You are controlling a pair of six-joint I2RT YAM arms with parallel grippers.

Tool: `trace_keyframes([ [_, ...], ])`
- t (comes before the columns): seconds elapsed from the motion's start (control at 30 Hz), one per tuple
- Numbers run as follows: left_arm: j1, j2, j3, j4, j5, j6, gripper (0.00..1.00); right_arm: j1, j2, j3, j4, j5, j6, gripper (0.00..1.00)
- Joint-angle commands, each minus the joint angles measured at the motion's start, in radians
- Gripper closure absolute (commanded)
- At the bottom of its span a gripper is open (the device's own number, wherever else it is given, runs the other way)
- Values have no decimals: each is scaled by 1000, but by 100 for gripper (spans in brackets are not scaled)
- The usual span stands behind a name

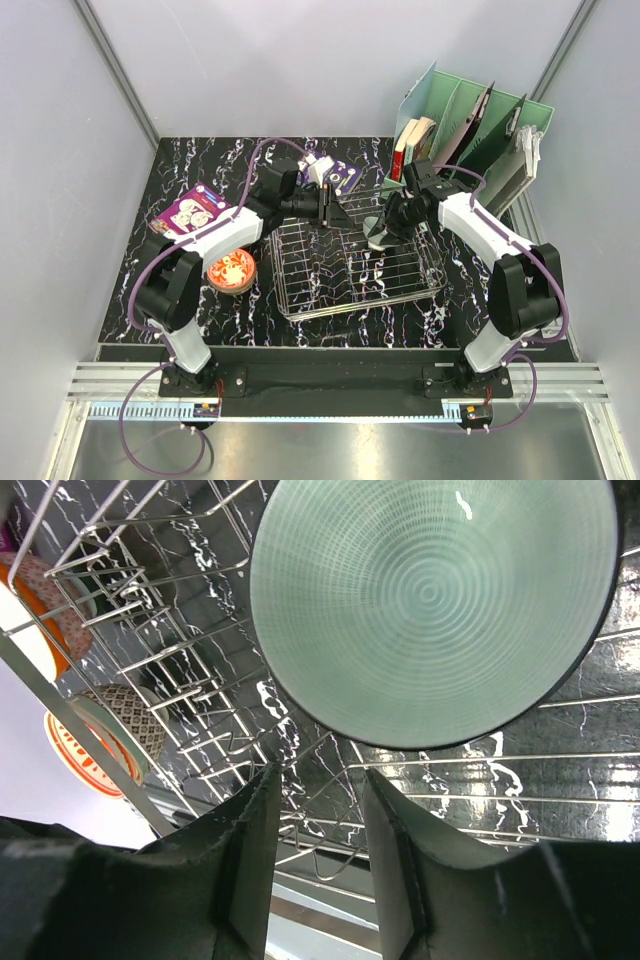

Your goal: Unload the bowls from the dish rack

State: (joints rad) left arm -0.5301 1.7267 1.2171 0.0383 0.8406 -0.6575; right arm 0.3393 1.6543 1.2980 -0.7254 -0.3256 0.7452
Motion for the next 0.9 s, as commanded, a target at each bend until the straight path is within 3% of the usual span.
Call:
trace_keyframes([
  [0.0, -4, -36, 9, -23, -28, 41, 71, 4, -19, -11, 18, 23, -9, 53],
  [0.23, -5, -70, -7, -35, -32, 53, 71, 3, -50, -14, -15, 60, -15, 50],
  [0.43, -4, -150, -34, -107, -63, 98, 71, 4, -140, -22, -109, 112, 16, 34],
  [0.6, 1, -216, -73, -141, -93, 128, 71, 3, -186, -45, -143, 189, 78, 32],
  [0.87, 22, -294, -131, -176, -115, 159, 71, -2, -87, -17, -187, 203, 115, 32],
])
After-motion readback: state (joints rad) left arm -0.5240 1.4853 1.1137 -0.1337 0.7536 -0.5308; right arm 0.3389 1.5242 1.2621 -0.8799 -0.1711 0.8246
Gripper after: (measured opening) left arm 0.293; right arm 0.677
